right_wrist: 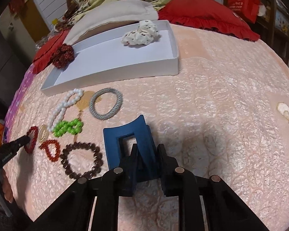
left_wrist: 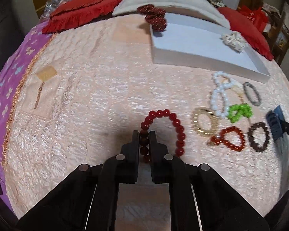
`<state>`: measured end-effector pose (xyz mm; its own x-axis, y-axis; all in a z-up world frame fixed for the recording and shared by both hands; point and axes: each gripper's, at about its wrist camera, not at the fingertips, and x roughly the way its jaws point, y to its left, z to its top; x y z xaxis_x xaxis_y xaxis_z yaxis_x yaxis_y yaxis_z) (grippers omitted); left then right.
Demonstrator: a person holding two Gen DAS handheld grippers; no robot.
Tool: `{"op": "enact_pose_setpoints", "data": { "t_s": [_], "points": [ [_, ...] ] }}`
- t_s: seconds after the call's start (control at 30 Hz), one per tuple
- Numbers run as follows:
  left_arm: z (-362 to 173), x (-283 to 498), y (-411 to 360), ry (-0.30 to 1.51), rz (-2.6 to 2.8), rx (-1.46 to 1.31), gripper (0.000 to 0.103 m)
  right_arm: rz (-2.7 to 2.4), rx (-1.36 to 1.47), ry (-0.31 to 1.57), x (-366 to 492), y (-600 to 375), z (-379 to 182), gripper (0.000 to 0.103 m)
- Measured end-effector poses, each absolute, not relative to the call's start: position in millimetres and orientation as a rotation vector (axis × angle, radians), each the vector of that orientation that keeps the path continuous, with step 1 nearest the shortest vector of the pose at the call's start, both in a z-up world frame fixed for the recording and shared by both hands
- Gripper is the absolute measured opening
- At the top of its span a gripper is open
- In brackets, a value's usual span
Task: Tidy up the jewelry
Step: 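Grasp the blue claw clip with the right tool while the left tool grasps the red bead bracelet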
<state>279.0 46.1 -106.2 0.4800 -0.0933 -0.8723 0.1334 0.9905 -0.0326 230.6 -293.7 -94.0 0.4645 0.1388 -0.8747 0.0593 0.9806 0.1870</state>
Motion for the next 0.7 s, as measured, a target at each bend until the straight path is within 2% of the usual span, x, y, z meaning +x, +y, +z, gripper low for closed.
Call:
{"op": "enact_pose_setpoints", "data": {
  "t_s": [0.07,0.43,0.7],
  "points": [
    [-95.0,272.5,45.0,1.04,-0.156,0.037,0.008,0.059,0.199,1.087,227.4,-292.1,-91.6,0.012],
    [-18.8,254.8,36.1,0.913,-0.239,0.025,0.008,0.079,0.201,1.029,215.7,-291.7,-60.6,0.012],
    [23.7,283.7,20.4,0.866,-0.27,0.053,0.008,0.107,0.205,0.979,236.3,-290.9,-26.3,0.012]
  ]
}}
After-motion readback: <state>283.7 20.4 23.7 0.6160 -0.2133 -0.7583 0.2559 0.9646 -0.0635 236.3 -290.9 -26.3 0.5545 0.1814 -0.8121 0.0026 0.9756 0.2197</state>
